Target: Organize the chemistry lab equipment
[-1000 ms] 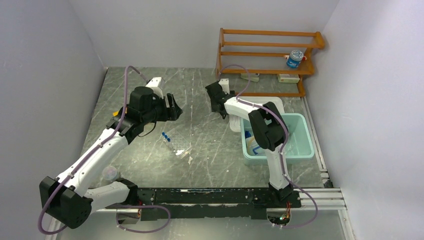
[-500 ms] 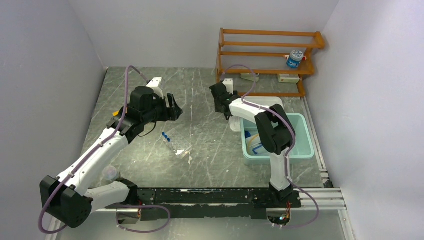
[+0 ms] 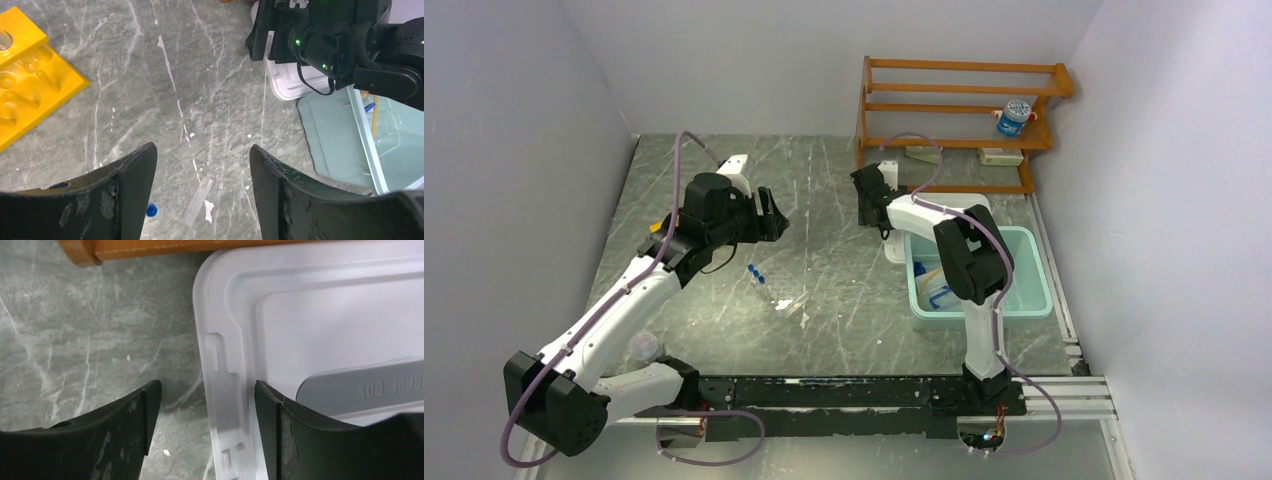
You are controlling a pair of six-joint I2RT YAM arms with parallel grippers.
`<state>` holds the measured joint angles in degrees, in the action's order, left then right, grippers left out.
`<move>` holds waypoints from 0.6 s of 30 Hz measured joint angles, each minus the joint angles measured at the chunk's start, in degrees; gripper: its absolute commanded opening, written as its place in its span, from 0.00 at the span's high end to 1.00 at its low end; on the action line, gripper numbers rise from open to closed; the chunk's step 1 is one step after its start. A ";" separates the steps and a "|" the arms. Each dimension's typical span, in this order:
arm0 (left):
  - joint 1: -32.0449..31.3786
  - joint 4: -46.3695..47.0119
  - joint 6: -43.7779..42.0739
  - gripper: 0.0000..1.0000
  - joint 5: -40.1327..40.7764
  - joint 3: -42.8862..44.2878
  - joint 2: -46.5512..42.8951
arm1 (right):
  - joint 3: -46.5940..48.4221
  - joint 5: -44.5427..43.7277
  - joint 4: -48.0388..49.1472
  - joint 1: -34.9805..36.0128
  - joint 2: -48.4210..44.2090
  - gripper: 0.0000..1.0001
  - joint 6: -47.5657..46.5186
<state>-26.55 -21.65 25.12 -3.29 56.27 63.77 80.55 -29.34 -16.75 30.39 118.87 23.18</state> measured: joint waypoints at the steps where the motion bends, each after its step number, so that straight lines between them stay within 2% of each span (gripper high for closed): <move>1: 0.00 0.00 0.00 0.28 0.00 0.00 0.00 | 0.09 0.66 0.00 -0.35 0.42 0.32 0.44; 3: 0.00 0.00 0.02 0.28 0.00 0.00 0.00 | 0.70 2.25 -0.13 -0.90 0.72 0.38 0.46; 7: 0.00 0.59 0.15 0.29 -0.42 -0.66 0.00 | 1.53 4.76 -0.74 -1.38 0.96 0.57 -0.07; 10: 0.07 1.16 0.85 0.31 -2.10 -1.68 0.07 | 2.19 6.58 -1.64 -1.81 0.96 0.66 -0.37; 15: -0.70 5.95 4.24 0.31 -7.63 -5.51 1.53 | 2.49 8.22 -1.55 -1.70 0.94 0.74 0.00; 18: -3.80 9.90 7.23 0.29 -9.90 -8.44 4.15 | 1.99 9.14 -0.72 -1.22 0.55 0.76 0.68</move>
<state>-30.35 -11.75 32.36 -13.19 47.83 67.92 82.54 -20.21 -17.47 29.17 119.42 23.86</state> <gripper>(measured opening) 0.691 0.350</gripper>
